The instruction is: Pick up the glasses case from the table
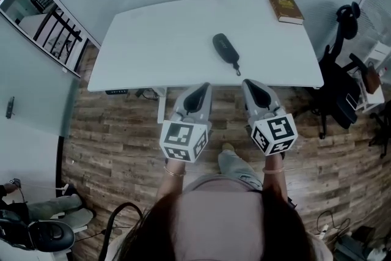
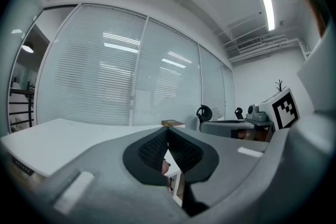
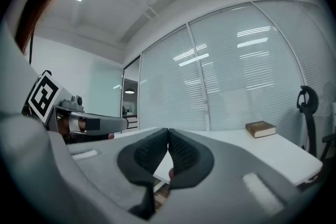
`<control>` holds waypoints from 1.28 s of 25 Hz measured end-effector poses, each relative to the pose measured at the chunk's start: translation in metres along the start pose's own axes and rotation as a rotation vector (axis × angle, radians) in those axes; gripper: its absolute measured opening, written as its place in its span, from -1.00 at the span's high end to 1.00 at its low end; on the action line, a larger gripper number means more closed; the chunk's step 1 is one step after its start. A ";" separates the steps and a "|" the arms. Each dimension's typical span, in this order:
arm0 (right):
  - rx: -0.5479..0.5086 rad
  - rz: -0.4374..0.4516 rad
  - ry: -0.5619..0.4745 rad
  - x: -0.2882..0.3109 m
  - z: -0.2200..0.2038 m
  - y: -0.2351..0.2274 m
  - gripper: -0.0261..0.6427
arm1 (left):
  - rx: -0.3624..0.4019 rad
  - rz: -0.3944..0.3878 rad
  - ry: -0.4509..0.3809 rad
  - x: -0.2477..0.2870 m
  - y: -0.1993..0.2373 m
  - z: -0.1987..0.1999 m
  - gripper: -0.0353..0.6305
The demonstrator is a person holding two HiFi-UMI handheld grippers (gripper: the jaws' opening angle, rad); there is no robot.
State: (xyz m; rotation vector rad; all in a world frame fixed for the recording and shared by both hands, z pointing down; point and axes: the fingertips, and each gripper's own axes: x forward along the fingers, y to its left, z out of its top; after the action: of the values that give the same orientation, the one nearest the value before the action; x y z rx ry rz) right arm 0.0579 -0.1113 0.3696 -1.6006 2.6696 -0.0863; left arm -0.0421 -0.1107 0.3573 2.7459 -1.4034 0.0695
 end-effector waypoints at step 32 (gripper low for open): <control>-0.085 0.146 0.208 0.146 -0.041 -0.088 0.59 | -0.045 0.114 0.050 0.140 0.076 -0.008 0.88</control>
State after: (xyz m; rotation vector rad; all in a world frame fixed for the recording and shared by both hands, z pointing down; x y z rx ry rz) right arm 0.0642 -0.2802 0.4165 -1.4885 2.9769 -0.1452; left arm -0.0220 -0.2682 0.3765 2.6076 -1.5281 0.1099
